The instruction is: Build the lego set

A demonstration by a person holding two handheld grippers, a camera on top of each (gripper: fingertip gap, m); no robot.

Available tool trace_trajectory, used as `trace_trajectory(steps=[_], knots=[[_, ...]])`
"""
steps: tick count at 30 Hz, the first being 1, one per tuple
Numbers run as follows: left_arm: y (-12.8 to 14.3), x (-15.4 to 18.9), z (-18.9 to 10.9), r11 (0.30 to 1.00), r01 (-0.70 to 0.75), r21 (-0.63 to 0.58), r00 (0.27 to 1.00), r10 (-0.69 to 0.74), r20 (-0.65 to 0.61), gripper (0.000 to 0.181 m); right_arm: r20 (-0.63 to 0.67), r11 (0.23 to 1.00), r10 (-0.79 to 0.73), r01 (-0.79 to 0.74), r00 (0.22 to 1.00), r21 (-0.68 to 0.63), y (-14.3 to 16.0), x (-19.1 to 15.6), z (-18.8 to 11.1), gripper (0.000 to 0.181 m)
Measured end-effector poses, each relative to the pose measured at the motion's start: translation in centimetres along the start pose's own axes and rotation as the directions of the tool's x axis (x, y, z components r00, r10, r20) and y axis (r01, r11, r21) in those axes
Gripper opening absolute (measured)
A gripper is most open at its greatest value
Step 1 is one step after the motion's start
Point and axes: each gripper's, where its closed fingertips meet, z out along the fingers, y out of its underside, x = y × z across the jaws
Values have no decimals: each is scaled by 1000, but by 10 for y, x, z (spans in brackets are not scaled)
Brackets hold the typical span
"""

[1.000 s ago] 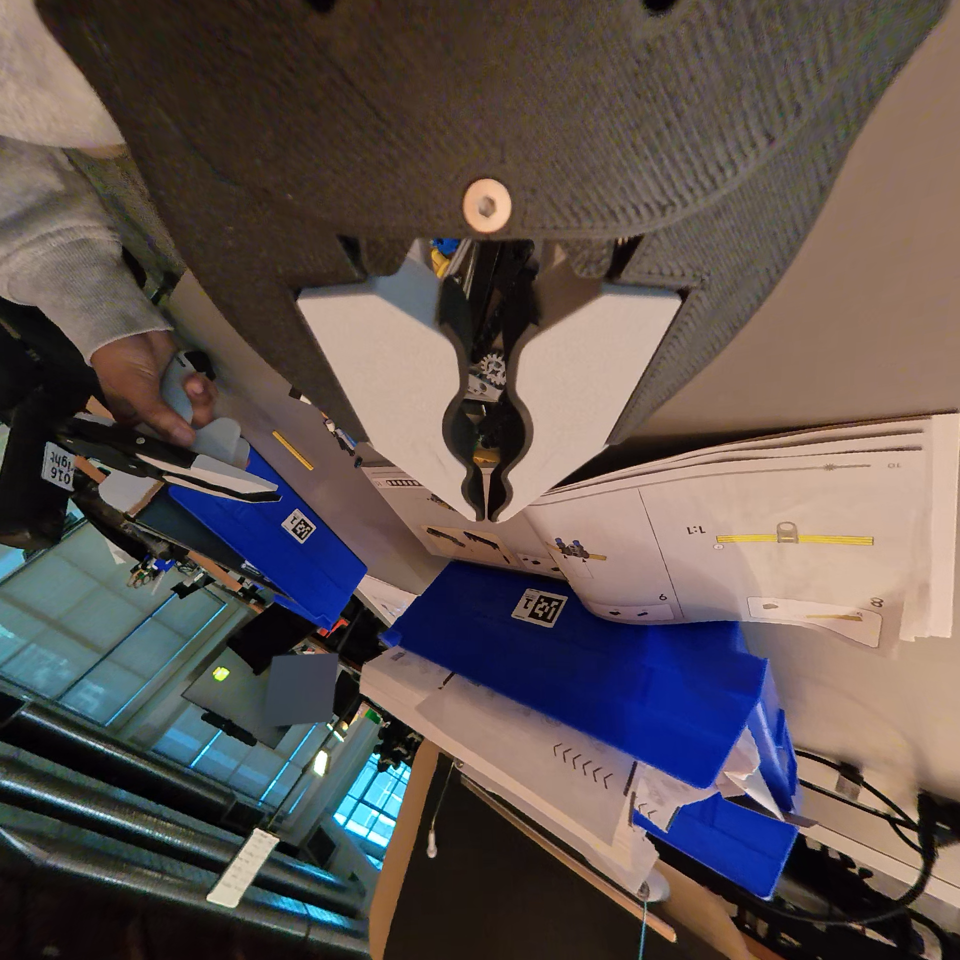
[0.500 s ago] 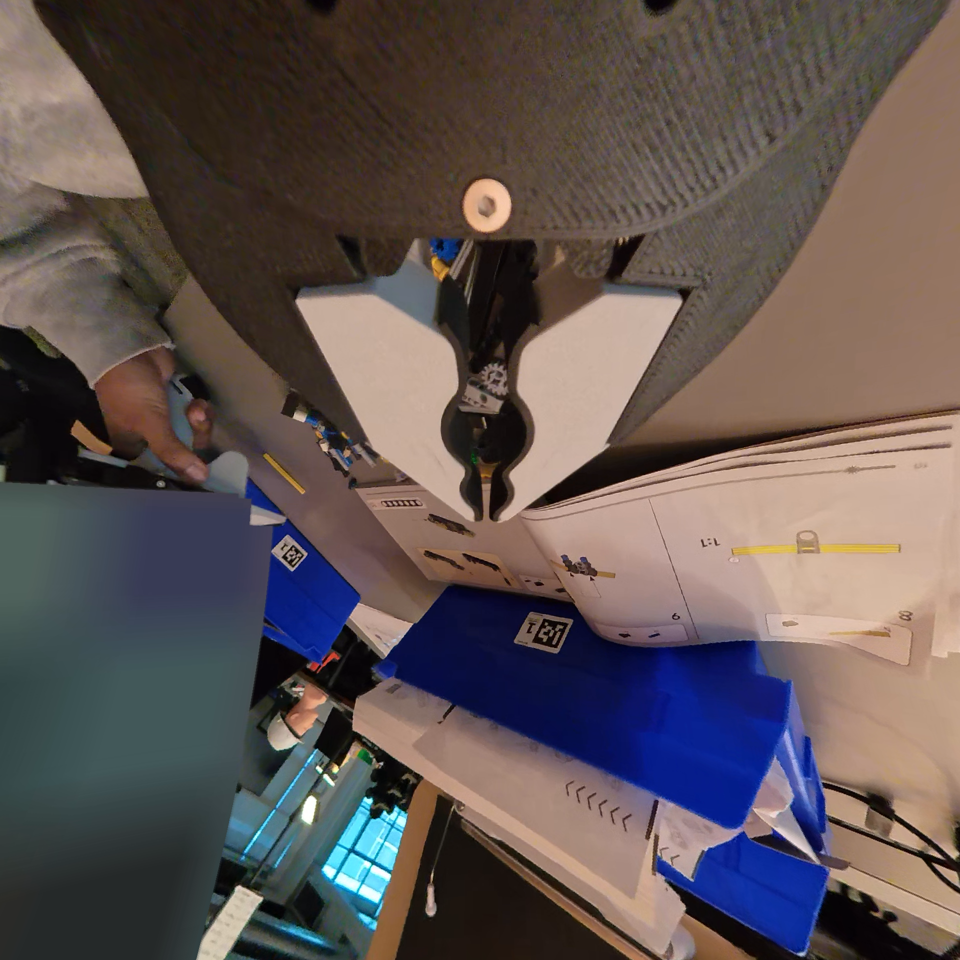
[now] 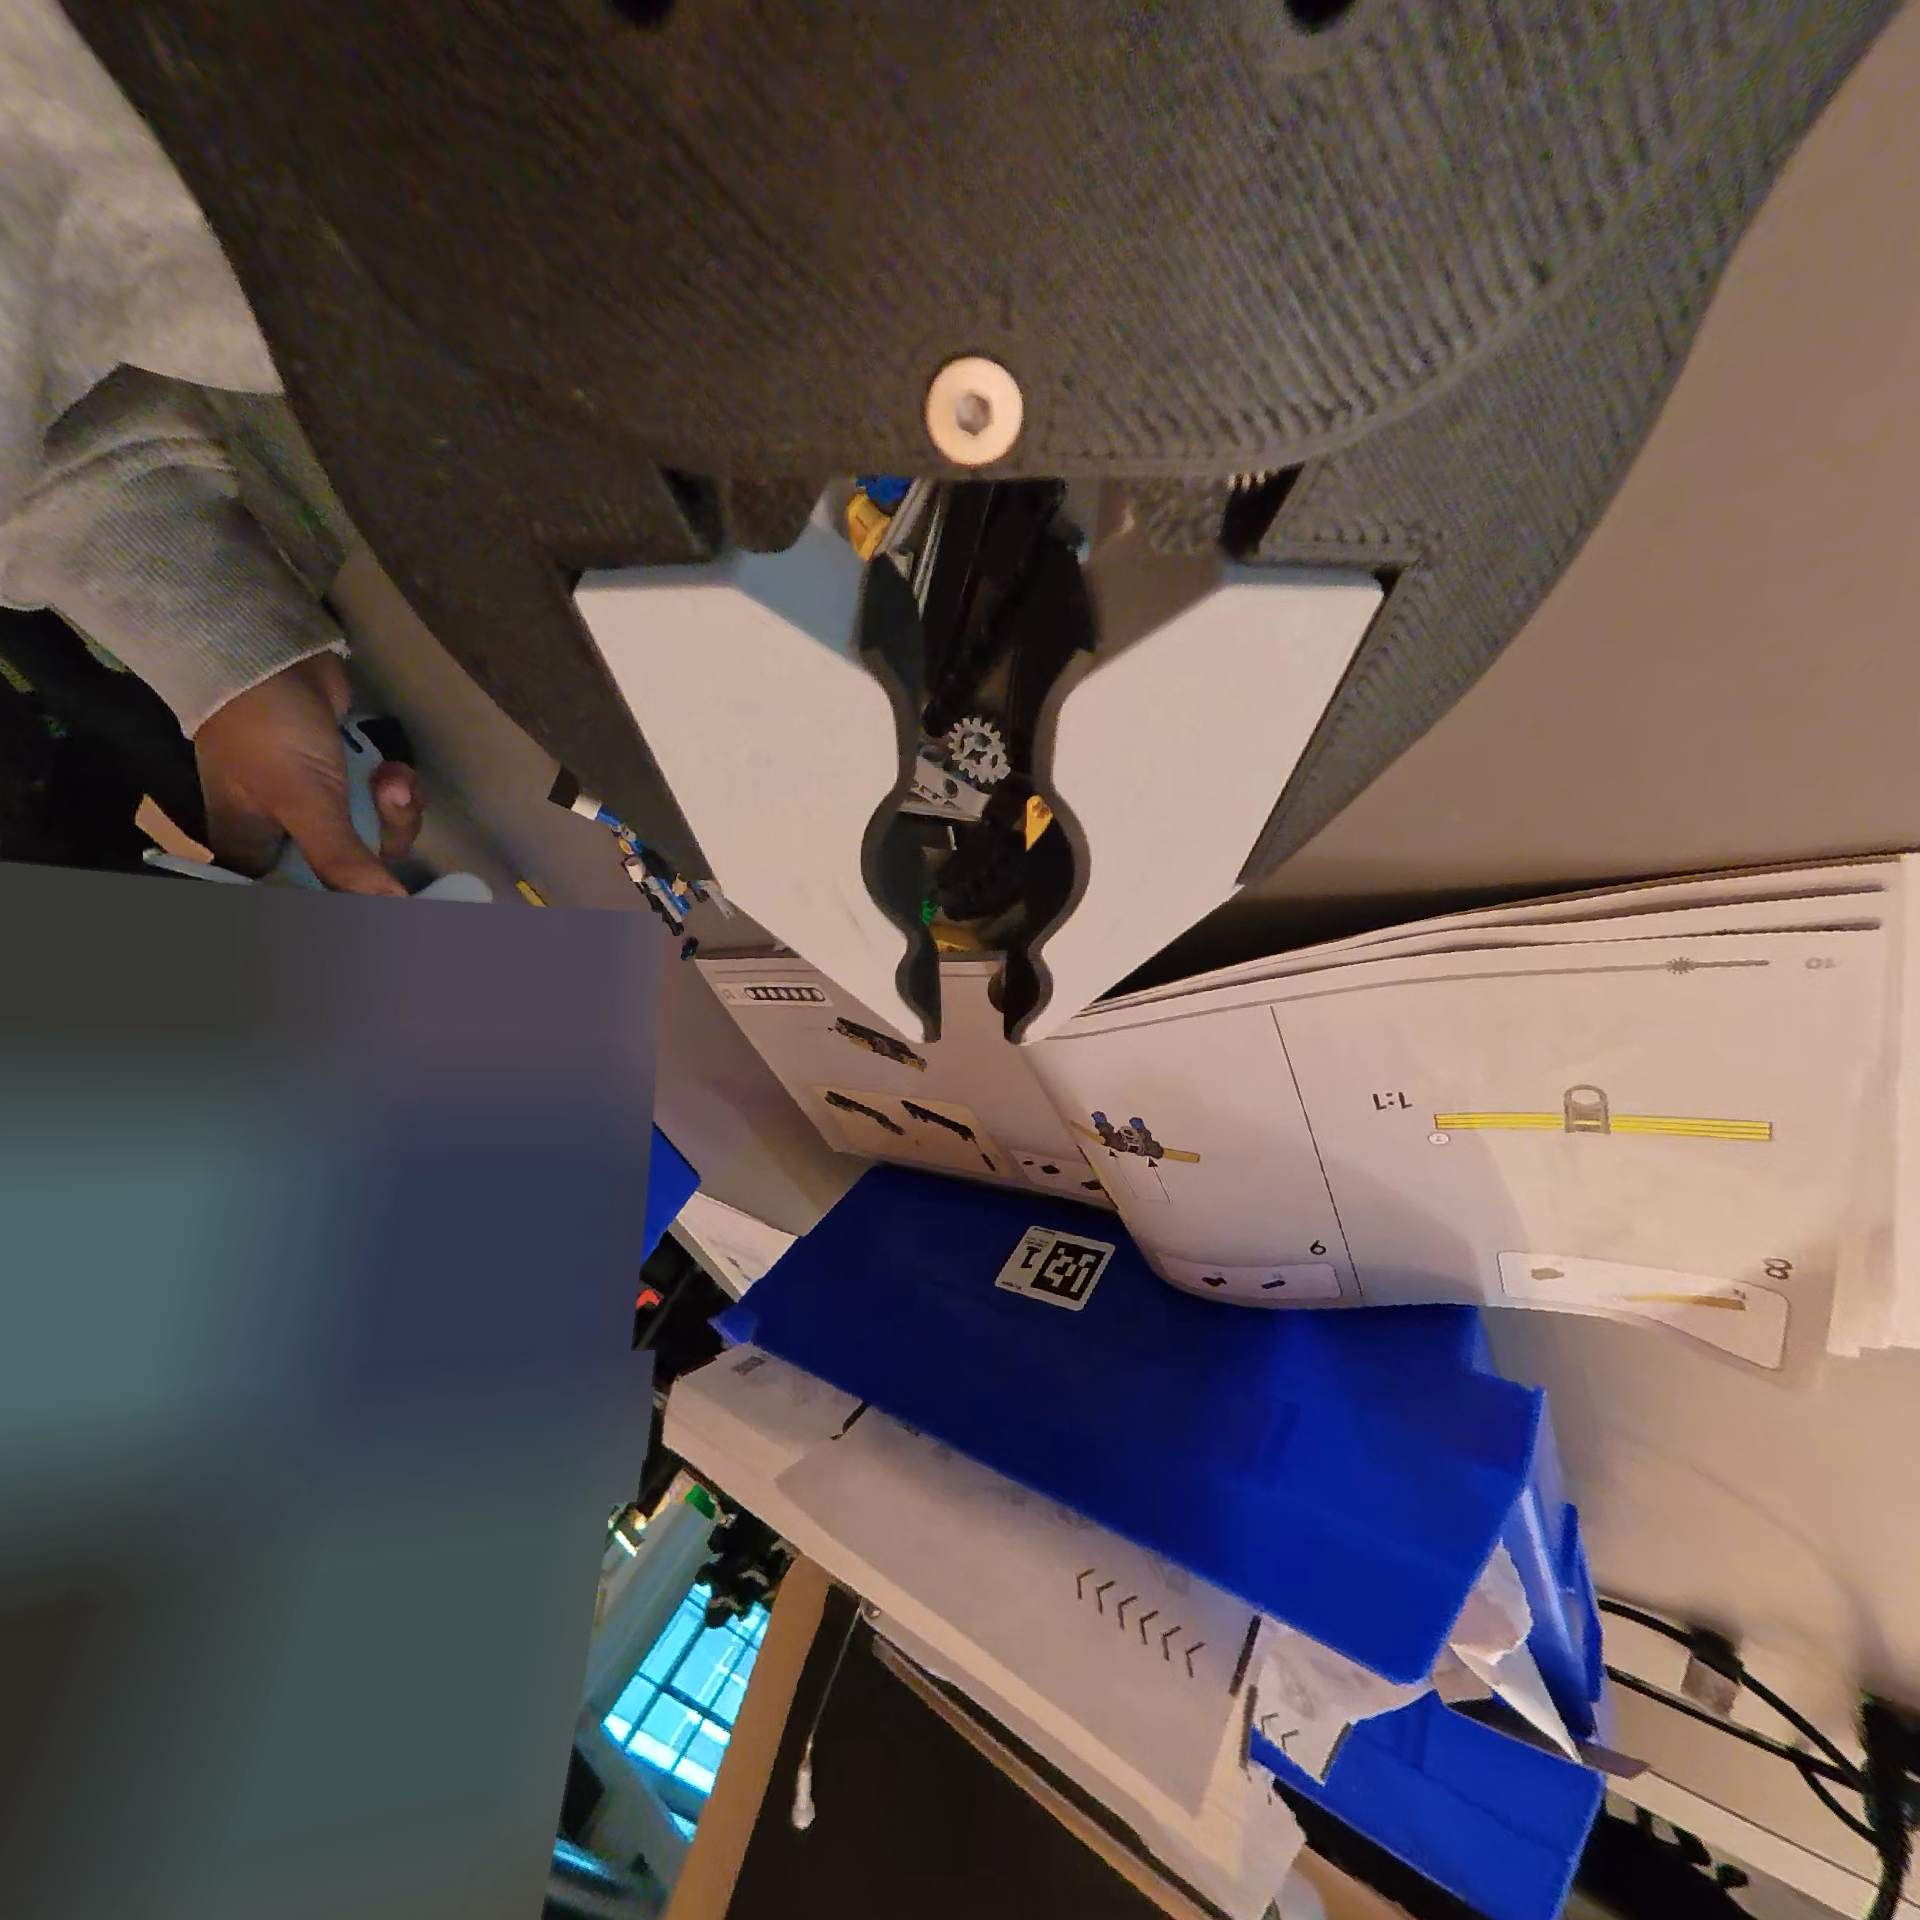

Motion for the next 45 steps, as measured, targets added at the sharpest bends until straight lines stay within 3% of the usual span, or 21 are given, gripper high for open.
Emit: trace_trajectory(steps=[21, 31, 45], knots=[[11, 29, 3, 970, -239, -46, 971, 238, -27, 20, 69, 993, -61, 53, 996, 110, -14, -20, -9, 1], [17, 52, 1, 924, -381, -26, 921, 377, -93, 23, 141, 994, -83, 73, 986, 75, -10, -38, -4, 2], [18, 51, 2, 926, -376, -41, 924, 371, -94, 21, 168, 996, -72, 62, 983, 63, -8, -41, -3, 3]])
